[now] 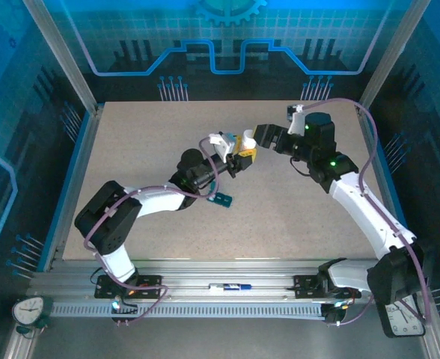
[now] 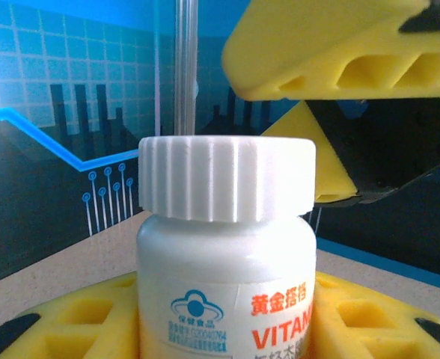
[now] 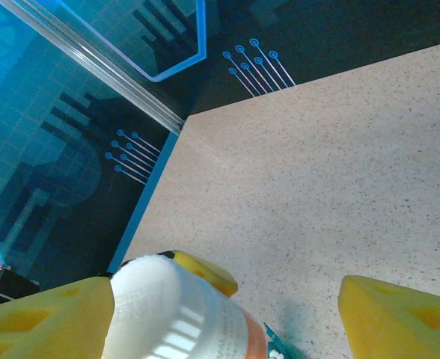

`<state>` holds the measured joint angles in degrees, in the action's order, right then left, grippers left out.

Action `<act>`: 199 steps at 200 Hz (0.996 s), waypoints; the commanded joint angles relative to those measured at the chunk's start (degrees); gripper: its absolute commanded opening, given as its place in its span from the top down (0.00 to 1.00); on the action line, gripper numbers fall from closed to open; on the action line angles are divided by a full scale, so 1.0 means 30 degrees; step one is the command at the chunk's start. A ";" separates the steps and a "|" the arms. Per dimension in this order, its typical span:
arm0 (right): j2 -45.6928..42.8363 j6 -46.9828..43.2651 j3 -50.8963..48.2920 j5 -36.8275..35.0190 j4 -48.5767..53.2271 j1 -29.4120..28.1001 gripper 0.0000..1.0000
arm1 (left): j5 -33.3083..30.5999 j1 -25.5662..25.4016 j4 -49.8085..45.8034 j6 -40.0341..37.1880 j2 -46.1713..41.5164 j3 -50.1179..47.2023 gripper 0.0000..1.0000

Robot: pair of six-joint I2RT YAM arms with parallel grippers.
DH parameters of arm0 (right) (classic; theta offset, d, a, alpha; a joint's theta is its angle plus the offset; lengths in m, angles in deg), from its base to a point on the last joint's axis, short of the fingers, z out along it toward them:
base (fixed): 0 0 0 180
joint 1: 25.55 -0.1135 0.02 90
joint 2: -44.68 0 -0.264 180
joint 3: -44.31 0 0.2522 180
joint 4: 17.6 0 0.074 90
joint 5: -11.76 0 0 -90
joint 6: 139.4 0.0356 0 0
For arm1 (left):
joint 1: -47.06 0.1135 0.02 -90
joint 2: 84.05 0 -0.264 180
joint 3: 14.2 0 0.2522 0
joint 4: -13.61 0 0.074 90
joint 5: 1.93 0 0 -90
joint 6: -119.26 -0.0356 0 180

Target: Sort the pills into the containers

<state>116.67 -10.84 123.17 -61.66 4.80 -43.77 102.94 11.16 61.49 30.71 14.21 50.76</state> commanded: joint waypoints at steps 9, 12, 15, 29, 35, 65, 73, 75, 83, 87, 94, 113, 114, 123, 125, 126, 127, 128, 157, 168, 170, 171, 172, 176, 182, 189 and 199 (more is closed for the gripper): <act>-0.0412 -0.1039 0.0993 0.1861 0.1356 0.0578 0.20 | 0.2965 0.0490 -0.0642 0.0847 -0.1122 0.0239 1.00; -0.0356 -0.1183 0.1077 0.2059 0.1442 0.0607 0.19 | 0.3119 0.0542 -0.0743 0.0898 -0.1139 0.0247 1.00; -0.0313 -0.1311 0.1160 0.2233 0.1475 0.0647 0.19 | 0.3303 0.0611 -0.0817 0.1003 -0.1174 0.0273 1.00; 0.0050 -0.2034 0.1639 0.3015 0.1808 0.0700 0.19 | 0.4025 0.0856 -0.0888 0.1485 -0.1228 0.0253 1.00; 0.0240 -0.2349 0.1876 0.3408 0.1968 0.0699 0.20 | 0.4292 0.0988 -0.0886 0.1746 -0.1257 0.0226 1.00; 0.1069 -0.4357 0.3351 0.4710 0.3447 0.0658 0.19 | 0.5347 0.1556 -0.0869 0.2539 -0.1460 -0.0014 1.00; 0.1310 -0.4933 0.3916 0.4751 0.4167 0.0625 0.19 | 0.5607 0.1645 -0.1014 0.2595 -0.1535 -0.0071 1.00; 0.1359 -0.5067 0.4106 0.4756 0.4410 0.0609 0.19 | 0.5659 0.1689 -0.1054 0.2585 -0.1547 -0.0066 1.00; 0.1750 -0.5721 0.4897 0.4730 0.5435 0.0587 0.19 | 0.5875 0.1759 -0.1246 0.2598 -0.1630 -0.0129 1.00; 0.1925 -0.6091 0.5320 0.4677 0.5986 0.0539 0.19 | 0.5964 0.1793 -0.1349 0.2607 -0.1657 -0.0133 1.00; 0.2271 -0.6592 0.6013 0.4479 0.6893 0.0447 0.19 | 0.6131 0.1857 -0.1494 0.2570 -0.1664 -0.0133 1.00; 0.3157 -0.7633 0.7809 0.3794 0.9123 0.0196 0.19 | 0.6444 0.1981 -0.1653 0.2540 -0.1558 -0.0186 1.00; 0.3175 -0.7681 0.7908 0.3763 0.9214 0.0204 0.19 | 0.6456 0.1993 -0.1653 0.2537 -0.1555 -0.0174 1.00; 0.3578 -0.7984 0.8620 0.3500 1.0068 0.0127 0.19 | 0.6540 0.2016 -0.1704 0.2504 -0.1500 -0.0153 1.00; 0.3648 -0.8049 0.8739 0.3461 1.0207 0.0104 0.19 | 0.6581 0.2030 -0.1717 0.2497 -0.1495 -0.0160 1.00; 0.3698 -0.8094 0.8841 0.3406 1.0313 0.0085 0.19 | 0.6568 0.2018 -0.1743 0.2485 -0.1494 -0.0146 1.00; 0.3724 -0.8116 0.8907 0.3378 1.0396 0.0076 0.19 | 0.6591 0.2012 -0.1757 0.2480 -0.1479 -0.0154 1.00; 0.3780 -0.8142 0.8970 0.3365 1.0466 0.0071 0.19 | 0.6603 0.2038 -0.1778 0.2477 -0.1471 -0.0158 1.00; 0.4713 -0.8788 1.0889 0.2825 1.2789 -0.0275 0.20 | 0.6920 0.2067 -0.2357 0.2156 -0.1369 0.0128 1.00; 0.5110 -0.9078 1.1596 0.2504 1.3615 -0.0496 0.20 | 0.7069 0.2109 -0.2512 0.2042 -0.1311 0.0272 1.00; 0.5181 -0.9121 1.1777 0.2407 1.3789 -0.0550 0.20 | 0.7094 0.2134 -0.2519 0.2044 -0.1316 0.0312 1.00; 0.5212 -0.9157 1.1840 0.2351 1.3862 -0.0564 0.20 | 0.7103 0.2143 -0.2511 0.2025 -0.1316 0.0324 1.00; 0.5242 -0.9175 1.1901 0.2309 1.3928 -0.0585 0.20 | 0.7123 0.2148 -0.2507 0.2015 -0.1302 0.0330 1.00; 0.5378 -0.9293 1.2136 0.2189 1.4238 -0.0670 0.20 | 0.7181 0.2152 -0.2552 0.2006 -0.1259 0.0385 1.00; 0.5571 -0.9482 1.2423 0.2053 1.4653 -0.0780 0.20 | 0.7227 0.2195 -0.2571 0.2029 -0.1231 0.0423 1.00; 0.5827 -0.9662 1.2745 0.1932 1.5073 -0.0875 0.20 | 0.7288 0.2236 -0.2541 0.2006 -0.1173 0.0495 1.00; 0.6091 -0.9843 1.3020 0.1879 1.5482 -0.0978 0.20 | 0.7343 0.2257 -0.2557 0.2050 -0.1113 0.0563 1.00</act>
<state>133.10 -36.93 158.91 -54.19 43.16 -45.45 122.66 17.13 53.62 37.27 11.45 50.78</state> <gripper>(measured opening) 0.803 0.441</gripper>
